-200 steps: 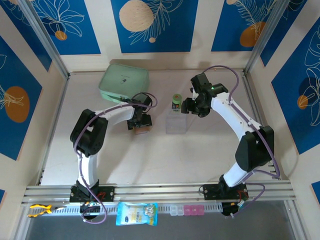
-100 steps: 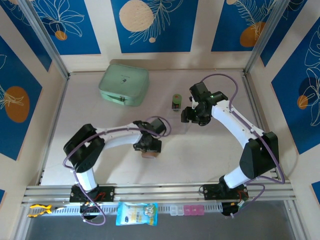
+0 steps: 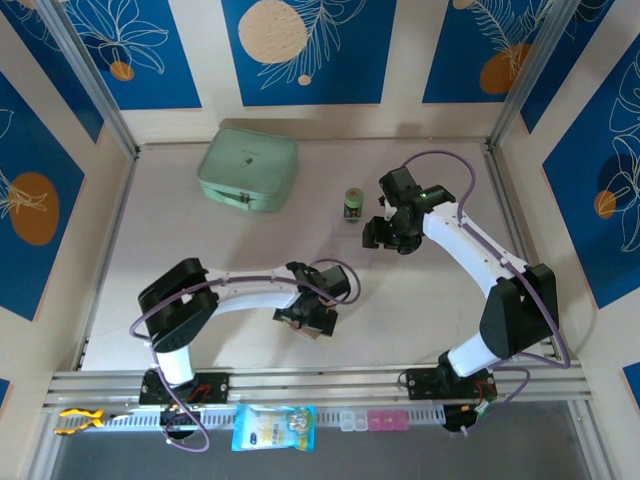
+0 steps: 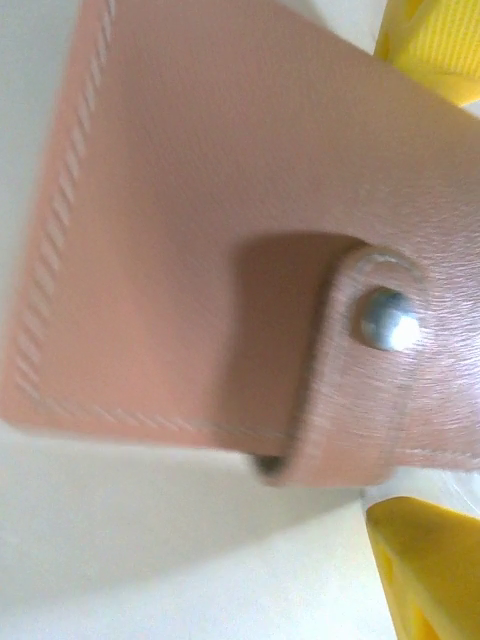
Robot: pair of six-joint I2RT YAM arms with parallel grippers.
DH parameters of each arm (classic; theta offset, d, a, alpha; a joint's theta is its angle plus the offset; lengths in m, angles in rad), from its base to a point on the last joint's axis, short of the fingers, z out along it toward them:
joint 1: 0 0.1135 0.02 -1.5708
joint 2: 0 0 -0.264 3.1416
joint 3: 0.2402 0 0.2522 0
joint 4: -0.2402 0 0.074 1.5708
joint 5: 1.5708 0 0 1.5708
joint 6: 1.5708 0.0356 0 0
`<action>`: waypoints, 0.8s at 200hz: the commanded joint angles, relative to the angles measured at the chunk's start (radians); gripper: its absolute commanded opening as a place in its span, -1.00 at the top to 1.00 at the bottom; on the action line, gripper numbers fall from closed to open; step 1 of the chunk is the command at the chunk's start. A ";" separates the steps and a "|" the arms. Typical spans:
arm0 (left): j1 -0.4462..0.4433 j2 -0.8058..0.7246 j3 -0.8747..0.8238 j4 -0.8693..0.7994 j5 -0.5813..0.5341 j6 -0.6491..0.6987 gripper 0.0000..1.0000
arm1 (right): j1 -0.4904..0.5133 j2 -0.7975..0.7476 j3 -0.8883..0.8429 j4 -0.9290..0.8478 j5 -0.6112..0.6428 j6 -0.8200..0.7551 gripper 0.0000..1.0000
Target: Take the credit cards out of the card holder
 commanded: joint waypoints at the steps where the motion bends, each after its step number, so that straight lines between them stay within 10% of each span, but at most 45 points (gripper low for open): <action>1: -0.001 -0.073 -0.067 -0.086 -0.008 -0.002 -0.92 | -0.005 -0.031 0.005 -0.010 -0.013 0.005 -0.21; 69: 0.044 -0.219 -0.200 -0.128 -0.031 -0.009 -0.91 | -0.001 -0.013 0.034 -0.020 -0.016 0.003 -0.21; 160: 0.319 -0.198 -0.156 0.028 0.019 0.073 -0.87 | 0.007 -0.022 0.049 -0.048 -0.001 -0.001 -0.21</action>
